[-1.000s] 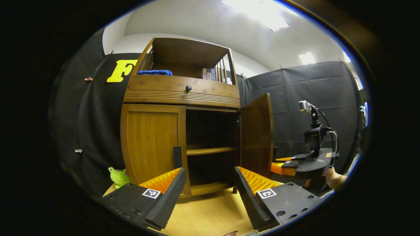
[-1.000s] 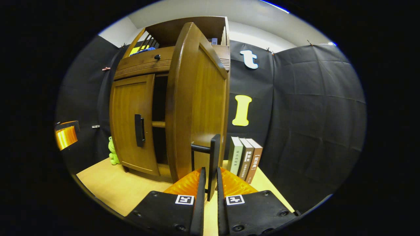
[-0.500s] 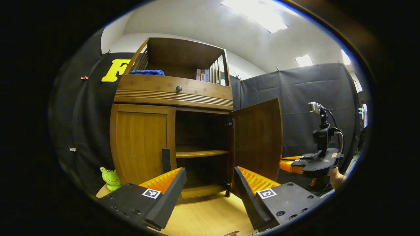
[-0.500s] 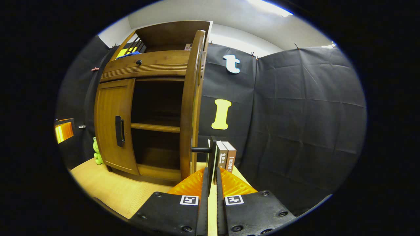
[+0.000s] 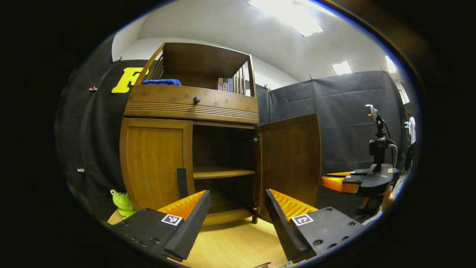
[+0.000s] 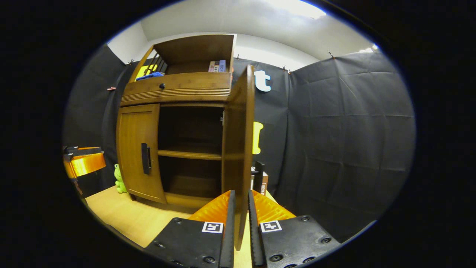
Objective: Open the right door of the double-door shoe cabinet with the right hand, and open the left door with the left hand.
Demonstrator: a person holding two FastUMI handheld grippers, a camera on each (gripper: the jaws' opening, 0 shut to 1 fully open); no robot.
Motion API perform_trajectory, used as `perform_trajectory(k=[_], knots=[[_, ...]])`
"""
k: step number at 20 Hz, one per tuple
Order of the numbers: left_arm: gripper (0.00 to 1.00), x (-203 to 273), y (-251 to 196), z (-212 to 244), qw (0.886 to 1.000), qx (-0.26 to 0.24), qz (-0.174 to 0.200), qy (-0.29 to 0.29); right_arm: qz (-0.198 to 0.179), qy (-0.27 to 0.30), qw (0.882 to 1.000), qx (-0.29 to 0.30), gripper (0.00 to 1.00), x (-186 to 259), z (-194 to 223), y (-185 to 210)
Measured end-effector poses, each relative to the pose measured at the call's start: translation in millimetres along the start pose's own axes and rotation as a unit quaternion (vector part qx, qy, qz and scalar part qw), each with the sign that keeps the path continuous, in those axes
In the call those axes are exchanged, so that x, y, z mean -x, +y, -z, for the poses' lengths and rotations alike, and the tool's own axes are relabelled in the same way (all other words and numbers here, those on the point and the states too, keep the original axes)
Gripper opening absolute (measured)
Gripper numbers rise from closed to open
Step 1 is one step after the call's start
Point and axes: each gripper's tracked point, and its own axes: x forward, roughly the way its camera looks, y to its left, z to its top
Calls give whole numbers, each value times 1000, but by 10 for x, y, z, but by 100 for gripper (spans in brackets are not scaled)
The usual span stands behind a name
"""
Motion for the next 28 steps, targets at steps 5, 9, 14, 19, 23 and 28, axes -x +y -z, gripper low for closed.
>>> perform_trajectory(k=[5, 9, 14, 19, 23, 28], knots=[[89, 42, 117, 29, 1000, -4, -13, 3, -70, 8, 997, 2, 65, 145, 51, 418], [90, 12, 249, 34, 1000, 4, -25, 0, -92, 11, 996, 13, 94, 275, 41, 656], [89, -163, 457, 16, 999, 0, -48, -16, -105, -12, 994, 6, 96, 361, -118, 834], [89, -489, 714, 24, 995, -20, -84, -41, -115, -34, 993, 3, 96, 381, -151, 900], [89, -864, 886, 181, 994, -23, -100, -27, -111, -55, 992, 20, 99, 362, -148, 843], [91, -1267, 1317, 380, 986, -24, -165, -18, -129, -46, 990, 11, 97, 215, -13, 843]])
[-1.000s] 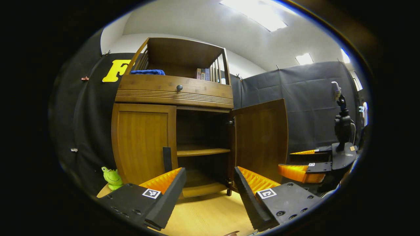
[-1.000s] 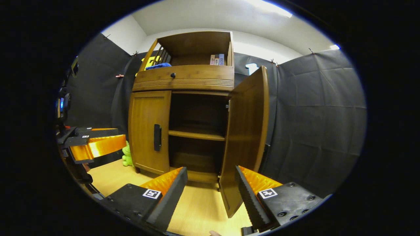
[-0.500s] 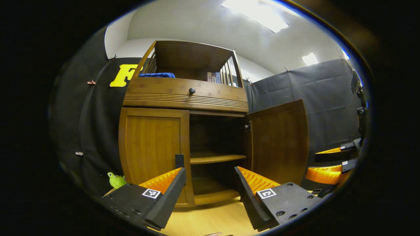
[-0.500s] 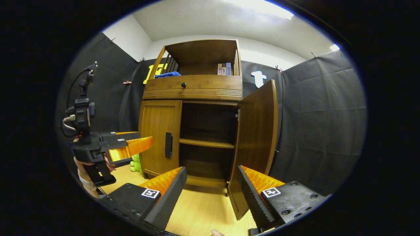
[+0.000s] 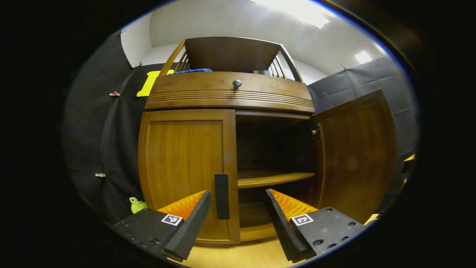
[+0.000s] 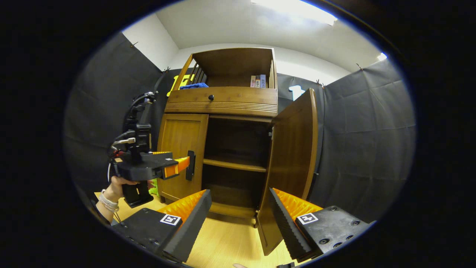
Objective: Open the right door of the double-door shoe cabinet with the right hand, and open the left door with the left hand.
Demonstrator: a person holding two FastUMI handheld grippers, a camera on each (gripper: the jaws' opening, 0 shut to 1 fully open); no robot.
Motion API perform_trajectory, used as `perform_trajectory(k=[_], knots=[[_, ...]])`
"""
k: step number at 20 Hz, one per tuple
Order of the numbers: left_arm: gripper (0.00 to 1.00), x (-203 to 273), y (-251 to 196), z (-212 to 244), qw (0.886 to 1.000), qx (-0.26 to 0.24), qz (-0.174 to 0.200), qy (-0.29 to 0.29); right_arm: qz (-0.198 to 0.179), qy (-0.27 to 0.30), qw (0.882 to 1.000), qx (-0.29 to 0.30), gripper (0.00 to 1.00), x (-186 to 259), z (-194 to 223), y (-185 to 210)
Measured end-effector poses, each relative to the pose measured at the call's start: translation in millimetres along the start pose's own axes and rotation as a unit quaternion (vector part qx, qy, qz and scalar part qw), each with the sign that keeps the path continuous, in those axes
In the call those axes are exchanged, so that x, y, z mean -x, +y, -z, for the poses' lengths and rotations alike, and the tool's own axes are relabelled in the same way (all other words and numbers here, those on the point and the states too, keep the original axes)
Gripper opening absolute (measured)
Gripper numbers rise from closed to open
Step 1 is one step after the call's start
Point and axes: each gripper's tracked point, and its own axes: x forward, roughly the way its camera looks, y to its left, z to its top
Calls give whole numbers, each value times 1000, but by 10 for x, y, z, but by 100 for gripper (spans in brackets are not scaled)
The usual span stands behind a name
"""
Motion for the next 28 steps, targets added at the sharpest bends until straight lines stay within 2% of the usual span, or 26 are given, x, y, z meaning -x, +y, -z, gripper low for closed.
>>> perform_trajectory(k=[4, 6, 10, 13, 16, 18, 20, 24, 28], knots=[[90, -332, 192, 73, 1000, 21, -21, -8, -10, 3, 1000, -10, 99, -135, 72, -64], [89, -489, 288, 153, 999, 33, -28, -4, -15, -1, 1000, -19, 96, -200, 85, -71], [87, -782, 465, 377, 998, 31, -49, 16, -13, -14, 1000, -19, 95, -342, 85, -148], [82, -921, 456, 546, 998, 44, -40, 30, -11, -9, 1000, -18, 96, -408, 157, -175], [82, -994, 487, 623, 997, 26, -54, 38, -18, 2, 1000, -23, 96, -441, 240, -155], [74, -1040, 475, 659, 998, 25, -50, 36, -17, 4, 1000, -21, 99, -450, 266, -168], [65, -1059, 397, 649, 998, 27, -39, 31, -15, 7, 1000, -20, 97, -455, 290, -193], [37, -1074, 361, 654, 999, 16, -36, 26, -11, 13, 999, -28, 95, -435, 325, -235], [35, -1072, 365, 661, 998, 23, -31, 39, -4, 16, 999, -31, 96, -396, 325, -266]])
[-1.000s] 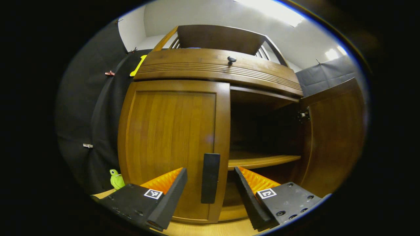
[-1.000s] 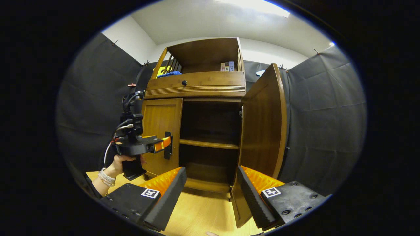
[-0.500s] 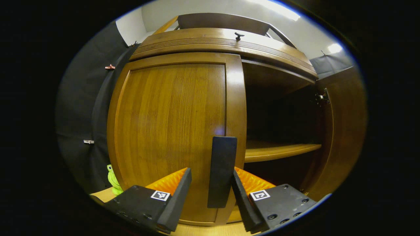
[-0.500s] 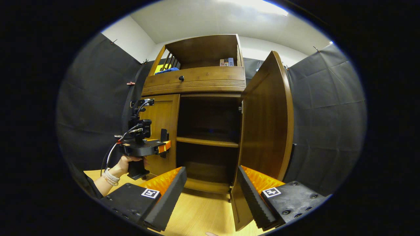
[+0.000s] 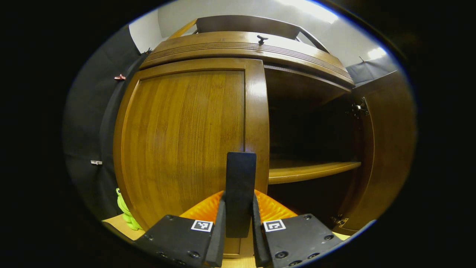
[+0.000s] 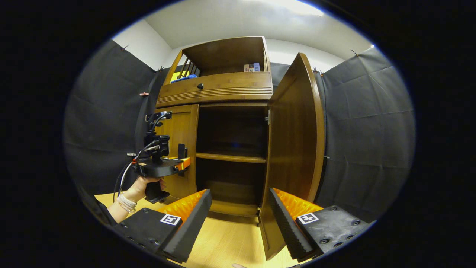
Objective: Open the right door of the double-door shoe cabinet with the right hand, and open the left door with the left hand.
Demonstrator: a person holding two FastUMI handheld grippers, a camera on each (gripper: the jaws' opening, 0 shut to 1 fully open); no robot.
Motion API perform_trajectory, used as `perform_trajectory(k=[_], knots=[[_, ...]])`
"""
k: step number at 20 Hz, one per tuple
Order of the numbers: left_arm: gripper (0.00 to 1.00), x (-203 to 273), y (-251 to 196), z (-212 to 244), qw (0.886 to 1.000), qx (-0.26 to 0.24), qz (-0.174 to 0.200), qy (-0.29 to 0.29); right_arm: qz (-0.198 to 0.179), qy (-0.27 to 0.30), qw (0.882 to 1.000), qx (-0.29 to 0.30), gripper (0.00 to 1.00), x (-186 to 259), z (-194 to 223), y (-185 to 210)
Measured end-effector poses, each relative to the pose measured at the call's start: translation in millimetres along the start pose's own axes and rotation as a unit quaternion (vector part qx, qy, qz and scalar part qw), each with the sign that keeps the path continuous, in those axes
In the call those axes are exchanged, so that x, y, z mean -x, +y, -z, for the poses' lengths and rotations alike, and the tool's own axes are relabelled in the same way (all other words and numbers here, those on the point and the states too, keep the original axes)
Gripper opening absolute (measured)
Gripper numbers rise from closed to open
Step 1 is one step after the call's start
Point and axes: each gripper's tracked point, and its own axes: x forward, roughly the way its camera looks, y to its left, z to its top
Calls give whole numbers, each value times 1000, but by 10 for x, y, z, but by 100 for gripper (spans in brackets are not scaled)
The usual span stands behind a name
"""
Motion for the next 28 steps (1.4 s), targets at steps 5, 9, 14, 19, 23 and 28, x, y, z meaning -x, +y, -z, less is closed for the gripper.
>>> perform_trajectory(k=[5, 9, 14, 19, 23, 28], knots=[[35, -9, 5, 20, 1000, 6, -12, 15, 8, 1, 1000, 8, 96, 113, 1, -29], [32, 23, -4, 4, 1000, 5, -5, 20, 13, 4, 1000, 7, 96, 205, 0, -49], [29, 253, 8, -2, 999, 0, 22, 25, 11, 3, 1000, 2, 96, 272, -19, 16], [29, 598, 59, -25, 998, 4, 46, 31, 4, 6, 1000, -8, 96, 347, -33, 151], [30, 897, 155, -44, 997, 7, 64, 33, -6, 12, 1000, -25, 96, 383, -15, 272], [29, 1224, 311, -62, 996, 9, 76, 35, -27, 28, 998, -42, 96, 440, 52, 506]])
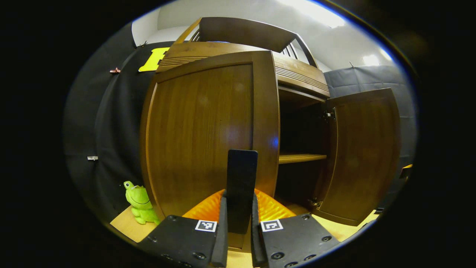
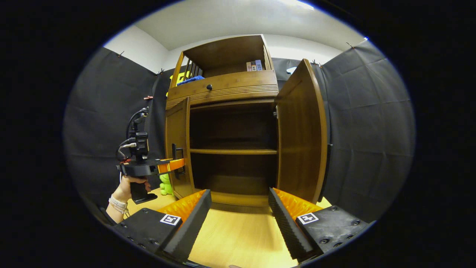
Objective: Open the right door of the double-door shoe cabinet with the right hand, and open the left door with the left hand.
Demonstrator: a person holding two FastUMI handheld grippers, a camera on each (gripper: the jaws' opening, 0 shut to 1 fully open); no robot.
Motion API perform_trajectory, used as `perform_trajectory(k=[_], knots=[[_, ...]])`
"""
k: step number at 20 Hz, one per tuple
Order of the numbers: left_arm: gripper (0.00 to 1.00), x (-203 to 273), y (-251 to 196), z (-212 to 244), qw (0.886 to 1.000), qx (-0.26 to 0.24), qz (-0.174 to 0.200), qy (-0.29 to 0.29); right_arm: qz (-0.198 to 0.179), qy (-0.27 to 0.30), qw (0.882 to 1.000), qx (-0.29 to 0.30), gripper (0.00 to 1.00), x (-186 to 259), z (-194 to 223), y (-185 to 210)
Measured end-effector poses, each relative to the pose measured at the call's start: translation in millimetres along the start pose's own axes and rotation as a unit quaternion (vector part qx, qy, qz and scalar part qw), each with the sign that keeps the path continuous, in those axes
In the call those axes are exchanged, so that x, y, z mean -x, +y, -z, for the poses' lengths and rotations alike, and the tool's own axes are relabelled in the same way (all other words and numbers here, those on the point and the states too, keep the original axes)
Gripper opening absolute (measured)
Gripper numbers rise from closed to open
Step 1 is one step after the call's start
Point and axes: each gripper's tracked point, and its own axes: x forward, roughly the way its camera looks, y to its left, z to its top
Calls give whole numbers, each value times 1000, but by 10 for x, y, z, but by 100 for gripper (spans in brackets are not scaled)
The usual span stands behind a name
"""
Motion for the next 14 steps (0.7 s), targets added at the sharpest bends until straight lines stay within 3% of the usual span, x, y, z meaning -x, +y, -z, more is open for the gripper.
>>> perform_trajectory(k=[14], knots=[[29, 768, 478, -8, 1000, 2, -20, 3, -57, 11, 998, 15, 98, -89, 108, 595]])
